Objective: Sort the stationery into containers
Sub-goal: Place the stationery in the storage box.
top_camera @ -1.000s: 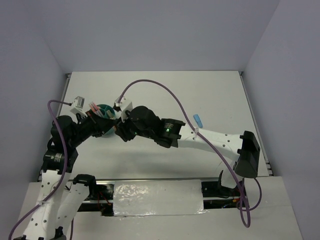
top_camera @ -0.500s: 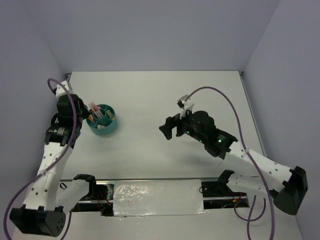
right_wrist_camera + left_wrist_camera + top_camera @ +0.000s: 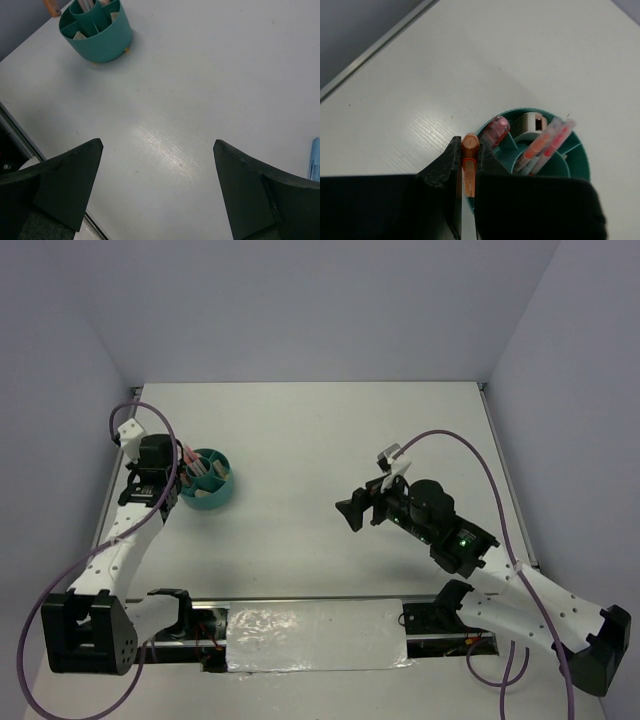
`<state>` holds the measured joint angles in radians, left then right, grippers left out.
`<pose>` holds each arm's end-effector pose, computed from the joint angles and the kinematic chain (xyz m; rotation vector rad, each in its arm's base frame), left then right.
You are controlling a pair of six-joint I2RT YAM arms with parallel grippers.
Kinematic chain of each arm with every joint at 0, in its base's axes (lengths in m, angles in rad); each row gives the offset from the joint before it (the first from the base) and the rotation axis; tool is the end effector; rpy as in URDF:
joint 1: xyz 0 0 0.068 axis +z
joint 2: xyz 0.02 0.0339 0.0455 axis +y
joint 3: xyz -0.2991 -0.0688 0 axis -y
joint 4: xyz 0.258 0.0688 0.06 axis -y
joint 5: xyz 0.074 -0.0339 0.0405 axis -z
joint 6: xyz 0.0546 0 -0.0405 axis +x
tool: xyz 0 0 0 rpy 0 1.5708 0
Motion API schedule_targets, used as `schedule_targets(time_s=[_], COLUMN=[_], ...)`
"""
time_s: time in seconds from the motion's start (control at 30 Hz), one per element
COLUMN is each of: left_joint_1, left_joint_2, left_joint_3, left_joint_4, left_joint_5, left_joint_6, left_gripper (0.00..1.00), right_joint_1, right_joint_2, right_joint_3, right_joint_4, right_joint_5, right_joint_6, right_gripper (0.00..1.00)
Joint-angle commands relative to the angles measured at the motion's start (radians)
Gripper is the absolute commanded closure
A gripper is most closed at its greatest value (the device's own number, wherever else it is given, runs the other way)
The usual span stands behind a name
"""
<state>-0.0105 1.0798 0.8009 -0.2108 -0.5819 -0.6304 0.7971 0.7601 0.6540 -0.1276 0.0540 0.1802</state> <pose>0.2494 0.0274 0.3077 -0.9276 1.7485 0.1854 0.1357 0.1347 0.3222 -0.5244 1.7759 0.6423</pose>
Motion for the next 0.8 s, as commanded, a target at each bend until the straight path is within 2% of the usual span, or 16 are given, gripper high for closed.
schedule_targets(time_s=[0.0,0.1,0.17,0.23,0.27,0.4,0.43,0.5,0.53,0.57,0.63,0.73,0.77], left_joint_1=[0.007,0.007,0.007,0.007,0.007,0.007,0.007,0.007,0.007,0.007,0.007,0.007,0.007], left_joint_2=[0.020,0.043,0.057,0.063,0.069,0.077,0.065,0.042,0.011,-0.006,-0.046,-0.099,-0.119], left_joint_3=[-0.034,-0.051,-0.069,-0.088,-0.098,-0.098,-0.094,-0.086,-0.074,-0.063,-0.017,0.073,0.093], left_joint_4=[0.140,0.174,0.201,0.237,0.243,0.231,0.214,0.174,0.131,0.104,0.041,-0.158,-0.177], left_joint_5=[-0.009,0.002,0.016,0.027,0.031,0.030,0.025,0.021,0.013,0.010,0.011,0.043,0.077], left_joint_6=[-0.049,-0.055,-0.058,-0.060,-0.069,-0.077,-0.084,-0.097,-0.109,-0.112,-0.112,-0.101,-0.083], left_gripper=[0.93,0.86,0.76,0.87,0.85,0.65,0.48,0.29,0.09,0.02,0.01,0.01,0.01], right_joint_1=[-0.012,-0.013,-0.012,-0.012,-0.013,-0.013,-0.015,-0.019,-0.030,-0.041,-0.068,-0.194,-0.294], right_joint_2=[-0.039,-0.051,-0.061,-0.061,-0.056,-0.038,-0.032,-0.001,0.016,0.056,0.108,0.307,0.358], right_joint_3=[0.006,0.007,-0.002,-0.004,0.001,0.001,0.002,0.013,0.019,0.027,0.058,0.128,0.172], right_joint_4=[0.025,0.020,0.026,0.032,0.028,0.029,0.029,0.023,0.020,0.008,-0.009,-0.088,-0.148], right_joint_5=[0.010,0.012,0.004,0.003,0.004,0.004,0.006,0.021,0.027,0.036,0.037,0.029,0.027], right_joint_6=[-0.022,-0.021,-0.022,-0.024,-0.024,-0.024,-0.021,-0.018,-0.015,-0.010,0.004,0.051,0.067], right_gripper=[0.00,0.00,0.00,0.00,0.00,0.00,0.00,0.00,0.00,0.00,0.00,0.00,0.00])
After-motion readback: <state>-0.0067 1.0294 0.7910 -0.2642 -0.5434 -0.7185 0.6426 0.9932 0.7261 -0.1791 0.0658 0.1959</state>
